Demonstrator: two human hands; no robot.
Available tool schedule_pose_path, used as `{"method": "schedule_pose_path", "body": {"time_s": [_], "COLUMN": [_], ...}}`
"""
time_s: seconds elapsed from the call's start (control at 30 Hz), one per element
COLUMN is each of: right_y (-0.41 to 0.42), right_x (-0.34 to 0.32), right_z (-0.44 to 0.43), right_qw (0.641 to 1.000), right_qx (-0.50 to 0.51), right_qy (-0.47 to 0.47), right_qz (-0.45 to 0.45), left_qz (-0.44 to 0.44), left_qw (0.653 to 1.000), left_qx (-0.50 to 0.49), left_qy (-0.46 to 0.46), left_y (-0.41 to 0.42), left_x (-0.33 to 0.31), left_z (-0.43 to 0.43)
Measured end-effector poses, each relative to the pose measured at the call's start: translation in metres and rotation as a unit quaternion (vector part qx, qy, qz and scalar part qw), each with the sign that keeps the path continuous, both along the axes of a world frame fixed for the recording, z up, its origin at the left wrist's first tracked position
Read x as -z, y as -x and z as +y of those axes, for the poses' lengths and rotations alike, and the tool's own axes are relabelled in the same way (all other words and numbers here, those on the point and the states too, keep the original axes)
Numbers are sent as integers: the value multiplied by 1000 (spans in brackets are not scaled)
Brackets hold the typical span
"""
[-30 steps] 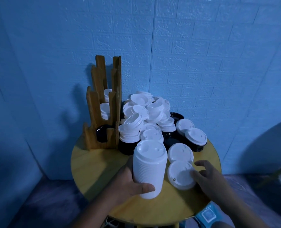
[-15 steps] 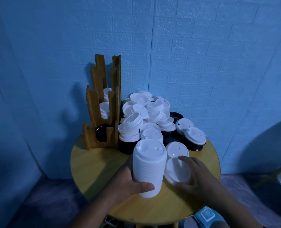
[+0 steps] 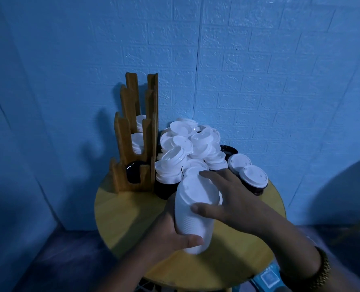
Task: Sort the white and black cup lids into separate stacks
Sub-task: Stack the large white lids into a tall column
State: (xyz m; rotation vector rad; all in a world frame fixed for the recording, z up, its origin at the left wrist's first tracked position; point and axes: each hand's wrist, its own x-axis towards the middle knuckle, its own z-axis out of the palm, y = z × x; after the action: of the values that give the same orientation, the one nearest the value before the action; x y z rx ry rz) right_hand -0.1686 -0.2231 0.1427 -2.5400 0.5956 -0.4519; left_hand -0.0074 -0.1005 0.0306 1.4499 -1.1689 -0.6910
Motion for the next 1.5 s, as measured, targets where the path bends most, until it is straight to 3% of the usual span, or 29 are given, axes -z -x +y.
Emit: {"method": "schedule_pose_path", "body": {"time_s": [0.13,0.27,0.47,0.6,0.73,0.8,0.87,0.9,1.0,1.07,1.3,1.5], "right_y": [-12,-15,-17,-14,-17,-9,4,10,16,13,18,31], "right_x": [-6,-3,9,3,11,20,33,44,70,82,90,78], "right_z": [7,11,19,10,9,0,-19,-30,-53,-56,-49,-26], "right_qw": [1000,999,993,1000,999,993,978,976,975,974,958,936], "right_qx": [2,38,92,3,0,-13,29,85,218,220,272,271], "right_qy": [18,-1,70,-15,-4,-91,-138,-109,7,0,21,-24], "right_qz": [7,7,0,-26,-44,-79,-153,-170,-28,48,87,223], "left_qz": [8,31,-20,1,-35,-20,1,7,7,1,7,12], "left_qw": [1000,997,992,999,995,996,997,997,998,998,998,998], "left_qx": [6,-56,-117,-47,-81,-74,-66,-65,-60,-56,-51,-54], "left_qy": [30,54,50,17,40,37,35,30,21,11,-20,-23], "left_y": [4,11,24,10,19,19,16,15,14,14,12,9], "left_x": [-6,-12,-12,-14,-18,-15,-13,-12,-8,-2,-2,0], "left_z": [-2,-11,-14,-11,-9,-8,-7,-7,-6,-5,2,3]}}
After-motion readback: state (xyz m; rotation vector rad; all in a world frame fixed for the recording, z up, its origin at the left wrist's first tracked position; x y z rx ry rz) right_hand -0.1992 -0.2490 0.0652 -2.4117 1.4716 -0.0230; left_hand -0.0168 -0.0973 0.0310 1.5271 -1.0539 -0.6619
